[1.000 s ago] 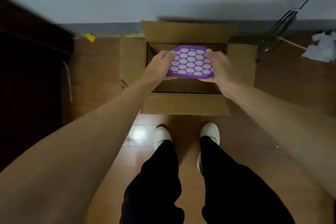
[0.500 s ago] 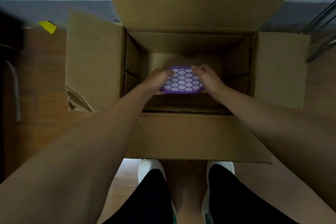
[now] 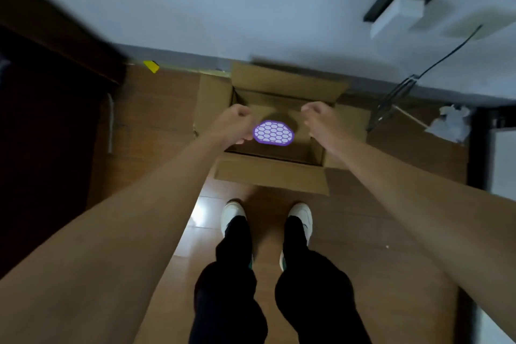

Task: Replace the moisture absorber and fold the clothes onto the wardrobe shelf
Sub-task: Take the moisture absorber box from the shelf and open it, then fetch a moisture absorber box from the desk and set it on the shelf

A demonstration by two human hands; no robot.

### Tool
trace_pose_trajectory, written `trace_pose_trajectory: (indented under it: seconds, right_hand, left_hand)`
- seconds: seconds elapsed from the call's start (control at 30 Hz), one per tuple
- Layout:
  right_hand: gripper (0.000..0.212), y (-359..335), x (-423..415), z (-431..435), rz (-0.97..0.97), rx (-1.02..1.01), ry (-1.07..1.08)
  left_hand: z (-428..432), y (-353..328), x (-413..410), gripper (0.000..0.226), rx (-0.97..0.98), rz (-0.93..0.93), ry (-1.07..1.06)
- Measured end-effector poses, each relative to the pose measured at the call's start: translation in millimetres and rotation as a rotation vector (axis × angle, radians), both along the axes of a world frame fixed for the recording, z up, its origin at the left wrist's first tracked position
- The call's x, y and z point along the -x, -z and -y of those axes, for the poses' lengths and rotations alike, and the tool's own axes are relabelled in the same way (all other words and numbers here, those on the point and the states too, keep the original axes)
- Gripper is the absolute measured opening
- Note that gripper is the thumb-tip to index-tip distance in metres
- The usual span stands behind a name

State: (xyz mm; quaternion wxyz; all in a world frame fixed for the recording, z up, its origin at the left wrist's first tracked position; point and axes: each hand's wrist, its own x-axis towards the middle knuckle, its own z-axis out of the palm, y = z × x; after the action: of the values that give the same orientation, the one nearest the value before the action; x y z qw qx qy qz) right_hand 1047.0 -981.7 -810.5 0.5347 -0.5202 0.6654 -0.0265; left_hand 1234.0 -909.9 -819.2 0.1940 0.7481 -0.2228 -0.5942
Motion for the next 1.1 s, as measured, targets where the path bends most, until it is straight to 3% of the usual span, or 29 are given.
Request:
trace_pose_trajectory:
  seconds: [0.1,0.27,0.43,0.57,0.77,0.93,1.1]
  right_hand:
    - [0.017,-121.6,-17.2,-1.6,0.089,0.002,0.031]
    - [0.016,-297.1,-42.4,-17.4,0.257,0.032,-0.072]
    - [0.019,-393.5,-45.4,-67.6,0.345,0.003,-0.22]
    - [0.017,-429.1,-39.7,-121.1,0.289,-0.077,-0.464]
    - [0.02,-431.8,-21.3,-228.2,0.165,-0.209,-0.745]
    - [0.022,-460.4,12.9,-355.1,0.161,-0.326,-1.232]
    - [0.022,-501.4,47.9,-480.4,0.214,-0.385,-1.663]
  left_hand:
    - [-16.1,-124.8,-11.5,0.02,0.07,-0.052,-0.124]
    - [-65.8,-300.9,-24.3,0.019,0.22,-0.08,-0.322]
    - [-149.1,-413.0,-23.5,0.018,0.324,-0.06,-0.589]
    - [-236.9,-478.2,5.0,0.02,0.398,0.0,-0.848]
    - [-394.1,-498.7,111.4,0.024,0.359,0.08,-1.379]
    - [-502.2,-471.8,280.1,0.023,0.228,0.027,-1.877]
    - [-558.4,-443.9,442.3,0.022,0.106,-0.063,-2.354]
